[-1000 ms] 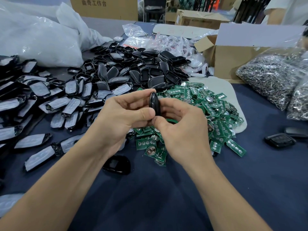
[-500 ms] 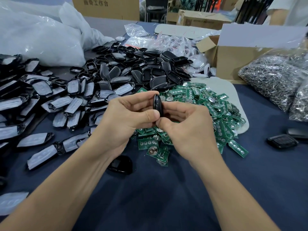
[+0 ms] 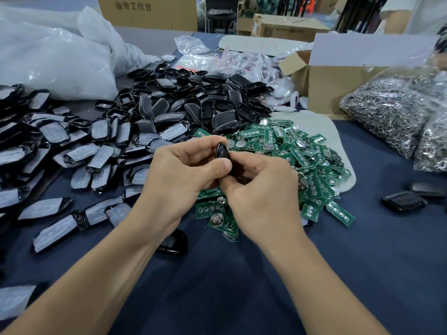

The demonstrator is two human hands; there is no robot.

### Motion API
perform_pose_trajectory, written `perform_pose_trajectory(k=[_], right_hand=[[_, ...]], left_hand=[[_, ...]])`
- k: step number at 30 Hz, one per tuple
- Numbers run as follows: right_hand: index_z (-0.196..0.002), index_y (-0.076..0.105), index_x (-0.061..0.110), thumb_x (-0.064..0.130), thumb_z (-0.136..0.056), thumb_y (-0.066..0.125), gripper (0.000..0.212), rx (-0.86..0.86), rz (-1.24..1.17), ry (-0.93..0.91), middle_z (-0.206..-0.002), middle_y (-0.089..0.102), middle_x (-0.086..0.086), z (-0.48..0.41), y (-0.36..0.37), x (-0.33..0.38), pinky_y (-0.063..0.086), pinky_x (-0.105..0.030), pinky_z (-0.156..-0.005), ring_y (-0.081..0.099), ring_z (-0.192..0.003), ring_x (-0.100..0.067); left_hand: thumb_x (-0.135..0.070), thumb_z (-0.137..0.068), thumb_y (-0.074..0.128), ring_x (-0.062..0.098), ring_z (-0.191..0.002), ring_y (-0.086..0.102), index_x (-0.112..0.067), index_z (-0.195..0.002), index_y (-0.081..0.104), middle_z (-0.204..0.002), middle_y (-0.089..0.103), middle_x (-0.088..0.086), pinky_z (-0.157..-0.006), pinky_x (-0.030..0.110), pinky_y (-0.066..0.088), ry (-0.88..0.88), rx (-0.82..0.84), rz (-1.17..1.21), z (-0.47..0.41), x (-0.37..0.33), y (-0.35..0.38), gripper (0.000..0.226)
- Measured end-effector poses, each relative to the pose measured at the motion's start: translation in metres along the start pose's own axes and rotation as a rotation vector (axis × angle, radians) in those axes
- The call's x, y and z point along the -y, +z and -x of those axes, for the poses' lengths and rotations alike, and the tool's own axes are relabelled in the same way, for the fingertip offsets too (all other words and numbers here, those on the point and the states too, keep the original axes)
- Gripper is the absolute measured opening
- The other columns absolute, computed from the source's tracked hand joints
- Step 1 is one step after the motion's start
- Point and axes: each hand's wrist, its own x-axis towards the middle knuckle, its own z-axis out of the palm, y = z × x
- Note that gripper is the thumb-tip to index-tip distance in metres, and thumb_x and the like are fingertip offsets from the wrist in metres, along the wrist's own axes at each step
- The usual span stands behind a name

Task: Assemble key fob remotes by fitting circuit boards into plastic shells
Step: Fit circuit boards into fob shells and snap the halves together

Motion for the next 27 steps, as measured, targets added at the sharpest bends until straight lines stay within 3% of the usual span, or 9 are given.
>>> perform_pose_trajectory(k=[5,9,17,19,23,27], right_hand=[[-0.096,0.076,0.028,0.027,-0.081,0.069,0.016,-0.016,0.119,-0.042,-0.075,0.074,0.011,0.002,0.004,0.000,0.057,-0.034,-0.066,0.070,-0.071,-0.009],[-0.090,0.082,0.029,0.014,-0.081,0.078,0.018,0.011,-0.161,0.142,-0.076,0.078,0.013,-0.010,-0.004,-0.005,0.063,-0.037,-0.075,0.075,-0.074,-0.007],[-0.081,0.079,0.013,-0.005,-0.078,0.082,0.019,0.073,-0.519,0.258,-0.075,0.077,-0.006,-0.013,-0.013,-0.006,0.058,-0.023,-0.065,0.070,-0.067,-0.014],[-0.080,0.080,0.014,-0.005,-0.078,0.082,0.019,0.053,-0.499,0.229,-0.074,0.077,-0.005,-0.014,-0.014,-0.006,0.057,-0.023,-0.065,0.071,-0.067,-0.014],[-0.081,0.081,0.021,0.000,-0.076,0.085,0.022,0.013,-0.322,0.113,-0.074,0.078,0.002,-0.012,-0.014,-0.003,0.061,-0.027,-0.068,0.075,-0.070,-0.014],[-0.080,0.080,0.028,0.003,-0.074,0.087,0.027,-0.016,-0.253,0.059,-0.074,0.078,0.009,-0.011,-0.014,-0.002,0.062,-0.028,-0.069,0.075,-0.071,-0.009]], left_hand=[[0.006,-0.089,0.073,0.020,-0.079,0.063,-0.029,-0.090,0.083,-0.093,0.081,0.004,-0.060,0.025,0.049,0.014,-0.064,-0.066,-0.002,0.002,0.002,0.037],[0.007,-0.093,0.067,0.012,-0.082,0.075,-0.029,-0.088,0.083,-0.093,0.082,0.003,-0.064,0.022,0.059,-0.012,-0.042,-0.073,-0.003,0.000,0.000,0.039],[0.007,-0.094,0.063,0.029,-0.106,0.075,-0.012,-0.110,0.078,-0.106,0.080,0.012,-0.086,0.034,0.063,-0.064,0.079,-0.012,-0.002,-0.002,-0.005,0.029],[-0.002,-0.091,0.070,0.027,-0.105,0.076,-0.013,-0.111,0.079,-0.105,0.080,0.010,-0.088,0.035,0.063,-0.059,0.081,-0.038,-0.001,-0.002,-0.005,0.025],[-0.021,-0.078,0.078,0.024,-0.095,0.078,-0.014,-0.098,0.083,-0.097,0.080,0.010,-0.078,0.029,0.063,-0.016,0.024,-0.070,-0.002,-0.002,-0.007,0.022],[-0.019,-0.075,0.077,0.036,-0.100,0.076,-0.005,-0.101,0.080,-0.100,0.079,0.019,-0.090,0.048,0.063,0.012,0.029,-0.053,-0.003,-0.002,-0.008,0.029]])
